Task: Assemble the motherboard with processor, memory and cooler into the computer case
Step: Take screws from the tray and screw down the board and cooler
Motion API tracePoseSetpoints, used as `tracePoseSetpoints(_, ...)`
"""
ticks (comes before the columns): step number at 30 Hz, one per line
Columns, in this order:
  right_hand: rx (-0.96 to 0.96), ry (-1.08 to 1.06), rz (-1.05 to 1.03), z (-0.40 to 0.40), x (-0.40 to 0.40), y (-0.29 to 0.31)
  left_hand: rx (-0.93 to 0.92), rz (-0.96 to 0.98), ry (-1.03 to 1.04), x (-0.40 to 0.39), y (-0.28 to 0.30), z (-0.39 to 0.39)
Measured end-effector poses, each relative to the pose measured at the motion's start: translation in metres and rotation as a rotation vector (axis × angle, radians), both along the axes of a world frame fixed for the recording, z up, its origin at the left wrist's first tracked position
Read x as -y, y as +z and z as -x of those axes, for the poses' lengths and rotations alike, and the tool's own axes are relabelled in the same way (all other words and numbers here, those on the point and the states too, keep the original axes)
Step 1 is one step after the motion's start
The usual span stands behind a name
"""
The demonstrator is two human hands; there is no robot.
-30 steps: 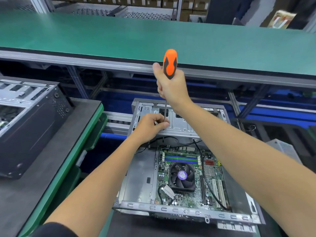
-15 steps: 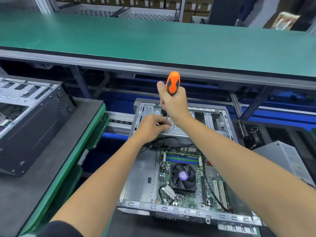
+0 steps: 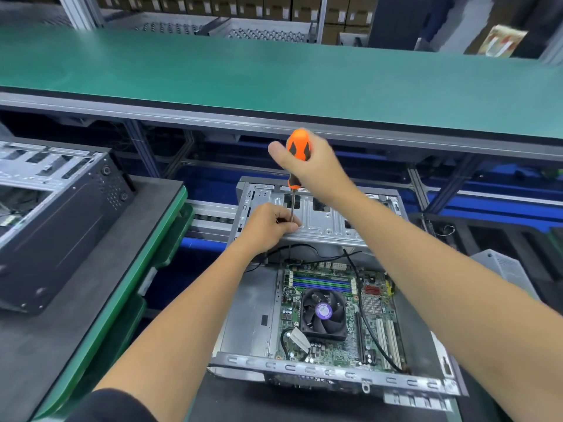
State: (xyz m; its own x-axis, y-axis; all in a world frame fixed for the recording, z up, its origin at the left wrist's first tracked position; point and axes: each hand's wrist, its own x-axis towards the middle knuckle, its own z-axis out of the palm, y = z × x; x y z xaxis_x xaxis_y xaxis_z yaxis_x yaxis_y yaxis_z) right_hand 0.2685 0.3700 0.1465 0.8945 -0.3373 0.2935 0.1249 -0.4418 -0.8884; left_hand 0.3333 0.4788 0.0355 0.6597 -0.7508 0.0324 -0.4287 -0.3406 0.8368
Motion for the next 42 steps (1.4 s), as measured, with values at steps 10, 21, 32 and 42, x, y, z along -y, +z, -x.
tracePoseSetpoints(10,-0.49,0.294,1.015,0.001,0.006,0.066,-0.023,-0.025,0.011,-0.001,0.002,0.002)
tracePoseSetpoints(21,-0.567,0.288,0.949,-0.009,0.0,0.069,0.293,-0.536,0.063,-0.026,-0.028,0.055)
tracePoseSetpoints(32,-0.456,0.211,0.788,0.001,0.006,0.064,0.022,-0.571,0.223,0.019,-0.081,0.033)
tracePoseSetpoints(42,-0.289,0.142,0.685,0.009,0.013,0.045,-0.02,-0.362,0.311,0.024,-0.101,0.031)
